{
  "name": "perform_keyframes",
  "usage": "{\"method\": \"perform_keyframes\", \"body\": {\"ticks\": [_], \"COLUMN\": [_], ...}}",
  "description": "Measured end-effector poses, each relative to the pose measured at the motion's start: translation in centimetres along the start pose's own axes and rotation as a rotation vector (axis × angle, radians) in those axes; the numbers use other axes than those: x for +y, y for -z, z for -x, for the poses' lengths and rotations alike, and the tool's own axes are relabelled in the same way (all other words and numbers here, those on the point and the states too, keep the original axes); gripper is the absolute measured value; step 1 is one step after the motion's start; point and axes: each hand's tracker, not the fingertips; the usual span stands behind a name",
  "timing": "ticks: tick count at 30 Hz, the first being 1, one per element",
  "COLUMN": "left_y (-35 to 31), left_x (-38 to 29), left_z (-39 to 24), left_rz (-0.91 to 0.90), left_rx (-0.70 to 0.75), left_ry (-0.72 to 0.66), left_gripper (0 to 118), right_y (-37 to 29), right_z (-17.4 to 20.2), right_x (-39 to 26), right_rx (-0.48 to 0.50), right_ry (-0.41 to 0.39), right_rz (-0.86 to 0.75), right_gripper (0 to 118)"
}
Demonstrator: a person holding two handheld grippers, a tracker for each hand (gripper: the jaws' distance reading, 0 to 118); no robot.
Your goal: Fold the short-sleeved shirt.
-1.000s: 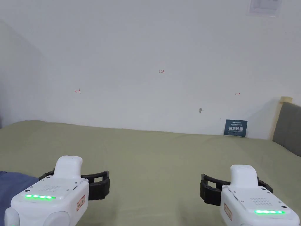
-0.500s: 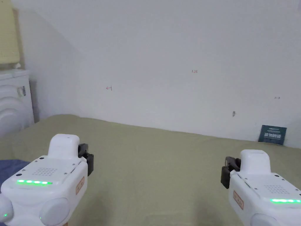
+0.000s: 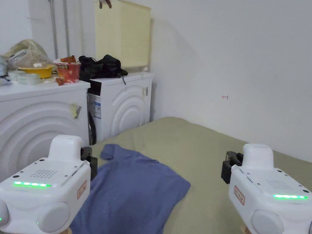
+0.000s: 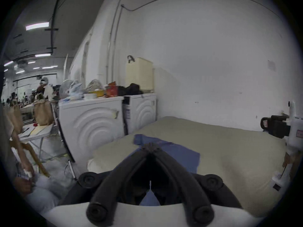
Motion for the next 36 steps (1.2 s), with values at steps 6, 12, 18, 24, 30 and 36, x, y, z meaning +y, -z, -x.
{"method": "perform_keyframes", "body": {"ticks": [6, 12, 18, 24, 30, 36], "left_y": [1.9, 12.9, 30.9, 42.5, 40.5, 38.4], "left_x": [-1.1, 0.8, 2.5, -3.1, -9.1, -10.5], "left_z": [1.6, -2.4, -9.4, -14.2, -17.6, -19.1], "left_rz": [0.108, 0.265, 0.751, 1.08, 1.246, 1.132], "left_rx": [0.001, -0.19, -0.386, -0.416, -0.418, -0.385], "left_ry": [0.03, 0.112, 0.234, 0.15, 0.1, 0.349], "left_gripper": [0, 0, 0, 92, 113, 46], "right_y": [2.1, 4.7, 7.8, 10.0, 11.1, 10.2], "right_z": [1.7, -0.1, -2.7, -4.9, -6.7, -7.9], "right_x": [-2.0, -4.2, -6.2, -8.9, -11.5, -13.0], "right_rx": [0.046, 0.001, -0.046, -0.032, -0.02, -0.045], "right_ry": [-0.008, -0.038, -0.057, -0.044, -0.027, -0.013], "right_rz": [0.025, 0.011, 0.035, 0.076, 0.144, 0.158], "right_gripper": [0, 0, 0, 0, 0, 0]}}
